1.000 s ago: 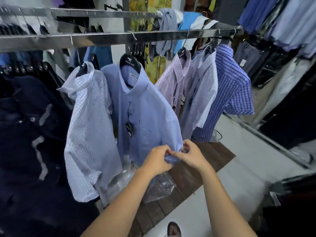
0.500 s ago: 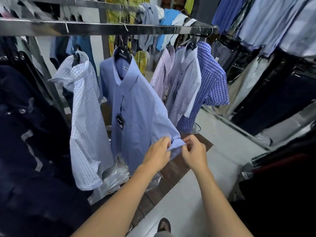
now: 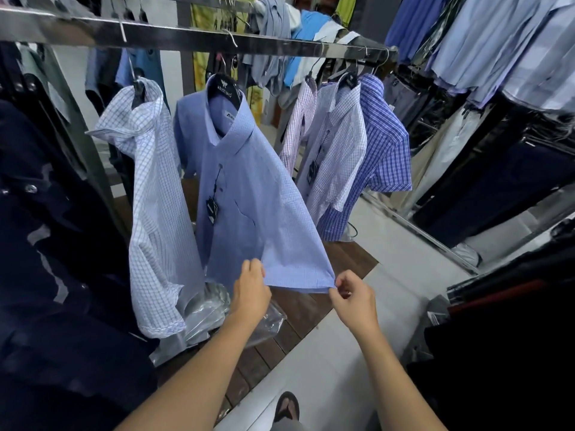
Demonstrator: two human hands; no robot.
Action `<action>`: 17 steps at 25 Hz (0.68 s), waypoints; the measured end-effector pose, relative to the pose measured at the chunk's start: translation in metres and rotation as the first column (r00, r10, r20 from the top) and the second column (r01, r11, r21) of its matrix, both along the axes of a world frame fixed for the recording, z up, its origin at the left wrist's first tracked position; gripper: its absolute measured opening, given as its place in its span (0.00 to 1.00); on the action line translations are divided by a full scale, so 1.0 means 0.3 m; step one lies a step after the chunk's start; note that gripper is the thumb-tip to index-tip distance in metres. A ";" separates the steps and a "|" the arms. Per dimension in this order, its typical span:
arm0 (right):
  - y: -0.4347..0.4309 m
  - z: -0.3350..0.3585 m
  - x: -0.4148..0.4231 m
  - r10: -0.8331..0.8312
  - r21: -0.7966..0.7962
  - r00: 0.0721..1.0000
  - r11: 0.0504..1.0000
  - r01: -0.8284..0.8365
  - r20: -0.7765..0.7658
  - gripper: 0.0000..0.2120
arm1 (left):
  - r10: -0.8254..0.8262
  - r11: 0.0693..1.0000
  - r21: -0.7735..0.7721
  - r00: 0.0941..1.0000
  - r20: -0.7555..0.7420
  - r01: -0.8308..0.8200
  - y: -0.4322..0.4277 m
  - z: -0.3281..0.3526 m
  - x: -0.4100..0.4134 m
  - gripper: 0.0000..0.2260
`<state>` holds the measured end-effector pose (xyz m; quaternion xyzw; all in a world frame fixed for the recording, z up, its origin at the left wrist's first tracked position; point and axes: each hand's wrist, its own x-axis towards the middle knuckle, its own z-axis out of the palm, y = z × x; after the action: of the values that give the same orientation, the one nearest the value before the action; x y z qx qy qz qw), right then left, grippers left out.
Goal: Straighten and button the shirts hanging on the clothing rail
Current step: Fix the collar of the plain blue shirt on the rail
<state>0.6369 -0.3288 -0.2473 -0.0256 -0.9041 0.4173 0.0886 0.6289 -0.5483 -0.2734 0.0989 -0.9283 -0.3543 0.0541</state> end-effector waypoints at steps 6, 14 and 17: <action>-0.025 0.113 -0.062 0.165 -0.267 0.955 0.959 -0.097 0.247 0.15 | -0.195 0.980 0.045 0.980 0.032 0.194 0.006 -0.050 0.008 0.11; -0.328 0.394 -0.188 0.319 -0.001 0.946 0.947 -0.320 0.056 0.21 | -0.372 0.928 -0.016 0.928 0.013 0.372 0.007 0.003 -0.042 0.09; -0.363 0.397 -0.238 0.207 0.245 0.968 0.955 -0.168 -0.144 0.18 | -0.290 0.956 -0.033 0.957 -0.009 0.290 -0.017 0.069 -0.072 0.11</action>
<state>0.5656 -0.4377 -0.1282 0.1064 -0.9340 0.3165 0.1267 0.6072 -0.5536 -0.2526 -0.0415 -0.9378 -0.3445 0.0092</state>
